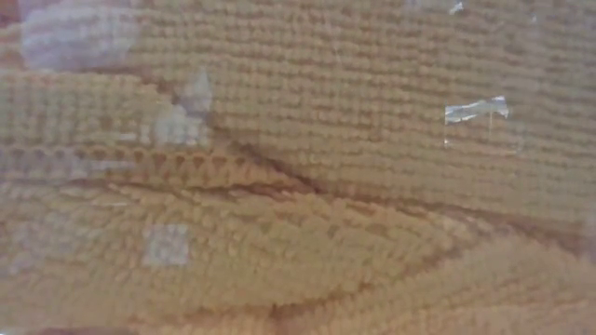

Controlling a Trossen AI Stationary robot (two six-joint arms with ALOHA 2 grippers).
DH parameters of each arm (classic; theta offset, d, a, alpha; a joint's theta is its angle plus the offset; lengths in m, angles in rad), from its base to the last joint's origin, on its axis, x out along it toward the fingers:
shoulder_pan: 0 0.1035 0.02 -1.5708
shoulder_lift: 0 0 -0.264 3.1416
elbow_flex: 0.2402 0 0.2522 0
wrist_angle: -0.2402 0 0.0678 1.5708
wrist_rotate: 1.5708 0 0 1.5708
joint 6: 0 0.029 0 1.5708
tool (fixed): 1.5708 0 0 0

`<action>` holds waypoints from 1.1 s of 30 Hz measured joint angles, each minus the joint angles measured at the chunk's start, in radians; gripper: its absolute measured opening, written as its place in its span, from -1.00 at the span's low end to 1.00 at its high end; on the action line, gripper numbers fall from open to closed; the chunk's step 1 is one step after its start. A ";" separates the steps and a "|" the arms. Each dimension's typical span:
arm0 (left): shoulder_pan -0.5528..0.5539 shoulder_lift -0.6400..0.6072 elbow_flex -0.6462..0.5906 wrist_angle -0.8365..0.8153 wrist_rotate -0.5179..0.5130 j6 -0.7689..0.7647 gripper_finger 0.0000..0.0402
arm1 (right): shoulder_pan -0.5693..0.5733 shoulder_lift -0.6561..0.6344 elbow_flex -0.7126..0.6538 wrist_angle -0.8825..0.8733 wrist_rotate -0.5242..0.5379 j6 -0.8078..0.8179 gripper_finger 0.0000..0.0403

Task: Sort microfiber towel by color & place in baskets
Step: Return to Home Position

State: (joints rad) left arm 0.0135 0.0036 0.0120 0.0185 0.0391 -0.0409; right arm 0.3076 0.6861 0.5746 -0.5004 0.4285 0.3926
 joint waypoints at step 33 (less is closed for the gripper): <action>0.000 0.000 0.000 0.000 -0.002 0.000 0.42 | -0.364 -0.441 -0.564 0.723 -0.457 -0.244 -1.00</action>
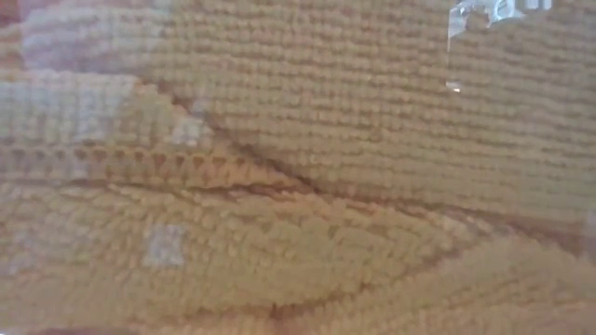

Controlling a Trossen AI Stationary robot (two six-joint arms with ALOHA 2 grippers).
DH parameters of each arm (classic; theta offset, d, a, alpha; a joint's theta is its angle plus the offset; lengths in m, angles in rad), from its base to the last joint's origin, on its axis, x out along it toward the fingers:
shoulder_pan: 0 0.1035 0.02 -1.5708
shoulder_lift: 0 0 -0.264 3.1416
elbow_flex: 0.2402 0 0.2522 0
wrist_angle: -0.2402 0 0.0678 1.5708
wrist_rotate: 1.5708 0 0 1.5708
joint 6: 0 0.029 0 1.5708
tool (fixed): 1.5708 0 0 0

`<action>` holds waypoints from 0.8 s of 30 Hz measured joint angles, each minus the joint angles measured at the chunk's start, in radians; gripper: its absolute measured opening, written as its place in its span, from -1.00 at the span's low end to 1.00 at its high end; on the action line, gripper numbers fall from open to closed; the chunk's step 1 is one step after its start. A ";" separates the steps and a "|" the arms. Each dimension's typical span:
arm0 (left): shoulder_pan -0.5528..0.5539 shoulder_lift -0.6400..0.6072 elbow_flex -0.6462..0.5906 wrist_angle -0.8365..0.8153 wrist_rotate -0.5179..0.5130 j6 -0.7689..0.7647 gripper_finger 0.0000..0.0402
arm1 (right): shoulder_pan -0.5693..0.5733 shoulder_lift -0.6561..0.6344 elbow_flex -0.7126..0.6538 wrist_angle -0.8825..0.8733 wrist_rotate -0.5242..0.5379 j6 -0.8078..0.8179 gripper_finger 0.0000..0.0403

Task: Sort microfiber towel by color & place in baskets
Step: Return to Home Position

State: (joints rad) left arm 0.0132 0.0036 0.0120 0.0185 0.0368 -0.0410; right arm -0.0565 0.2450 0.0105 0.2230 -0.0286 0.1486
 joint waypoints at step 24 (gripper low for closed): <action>0.000 0.000 0.001 0.000 0.000 0.000 0.42 | -0.028 -0.243 -0.001 -0.181 -0.017 0.083 -1.00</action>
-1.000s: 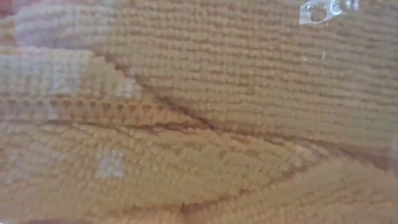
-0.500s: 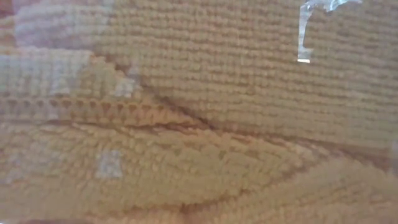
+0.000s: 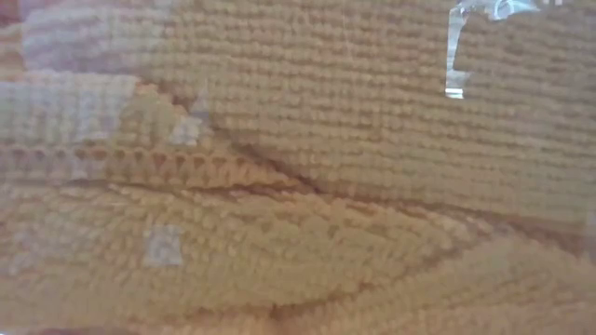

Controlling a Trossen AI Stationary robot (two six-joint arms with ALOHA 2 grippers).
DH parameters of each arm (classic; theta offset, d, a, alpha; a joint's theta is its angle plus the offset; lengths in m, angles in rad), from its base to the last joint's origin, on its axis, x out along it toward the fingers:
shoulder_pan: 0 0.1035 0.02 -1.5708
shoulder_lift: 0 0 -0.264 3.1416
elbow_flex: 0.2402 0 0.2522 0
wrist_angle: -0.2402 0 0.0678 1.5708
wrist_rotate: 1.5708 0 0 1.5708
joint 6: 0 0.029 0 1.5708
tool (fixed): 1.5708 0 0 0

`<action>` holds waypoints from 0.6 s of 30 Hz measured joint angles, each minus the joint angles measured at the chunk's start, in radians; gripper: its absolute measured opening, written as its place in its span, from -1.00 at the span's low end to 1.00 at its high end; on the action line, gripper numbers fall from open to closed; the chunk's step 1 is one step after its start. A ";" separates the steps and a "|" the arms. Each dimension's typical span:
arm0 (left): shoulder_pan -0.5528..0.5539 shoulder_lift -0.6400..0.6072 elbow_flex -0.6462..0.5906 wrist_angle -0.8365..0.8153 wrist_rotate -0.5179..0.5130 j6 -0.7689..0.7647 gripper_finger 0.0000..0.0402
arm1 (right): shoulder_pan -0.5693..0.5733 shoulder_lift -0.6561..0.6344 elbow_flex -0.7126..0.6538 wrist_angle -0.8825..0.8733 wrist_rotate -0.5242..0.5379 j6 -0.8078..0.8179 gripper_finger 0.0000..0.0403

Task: Sort microfiber towel by color & place in baskets
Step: Return to Home Position

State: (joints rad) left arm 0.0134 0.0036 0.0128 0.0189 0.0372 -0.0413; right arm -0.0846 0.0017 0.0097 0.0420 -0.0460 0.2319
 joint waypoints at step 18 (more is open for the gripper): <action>0.000 0.000 0.000 0.000 0.000 0.000 0.42 | 0.081 0.002 0.000 -0.026 0.038 -0.165 -1.00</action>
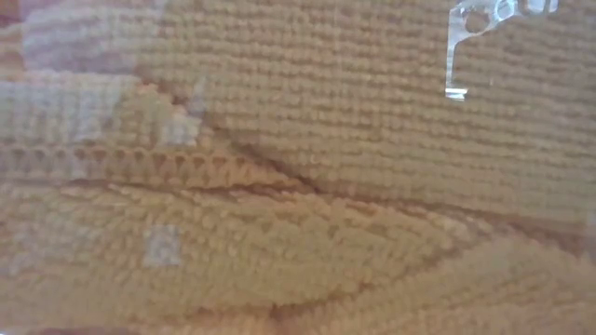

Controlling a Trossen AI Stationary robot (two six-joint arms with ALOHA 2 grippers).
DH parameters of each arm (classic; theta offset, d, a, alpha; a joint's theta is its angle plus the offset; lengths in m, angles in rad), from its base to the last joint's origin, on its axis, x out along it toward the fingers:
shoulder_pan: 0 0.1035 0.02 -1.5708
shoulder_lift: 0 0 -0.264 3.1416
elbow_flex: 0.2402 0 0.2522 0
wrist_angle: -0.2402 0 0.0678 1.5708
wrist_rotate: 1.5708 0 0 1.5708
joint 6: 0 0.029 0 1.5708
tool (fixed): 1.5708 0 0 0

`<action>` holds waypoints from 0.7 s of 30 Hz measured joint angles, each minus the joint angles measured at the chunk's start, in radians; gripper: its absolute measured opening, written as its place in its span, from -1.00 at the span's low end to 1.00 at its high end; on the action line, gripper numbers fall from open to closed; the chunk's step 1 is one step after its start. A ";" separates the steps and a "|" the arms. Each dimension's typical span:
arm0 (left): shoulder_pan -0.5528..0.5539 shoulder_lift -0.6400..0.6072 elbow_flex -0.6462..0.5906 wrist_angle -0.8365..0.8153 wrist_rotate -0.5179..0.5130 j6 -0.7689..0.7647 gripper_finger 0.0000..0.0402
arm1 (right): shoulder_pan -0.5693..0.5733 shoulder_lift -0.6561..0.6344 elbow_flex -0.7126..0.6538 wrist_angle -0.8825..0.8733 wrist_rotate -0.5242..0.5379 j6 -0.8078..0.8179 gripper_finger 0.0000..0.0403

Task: Sort microfiber towel by color & place in baskets
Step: Return to Home Position

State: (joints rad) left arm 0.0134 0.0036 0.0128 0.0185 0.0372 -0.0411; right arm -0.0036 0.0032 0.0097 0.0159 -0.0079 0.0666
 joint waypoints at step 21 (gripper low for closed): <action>0.000 0.000 0.000 0.000 0.000 0.000 0.42 | -0.001 0.002 0.000 -0.004 0.006 0.003 -1.00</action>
State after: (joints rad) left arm 0.0134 0.0036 0.0128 0.0185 0.0372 -0.0410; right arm -0.0048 0.0051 0.0097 0.0116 -0.0021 0.0700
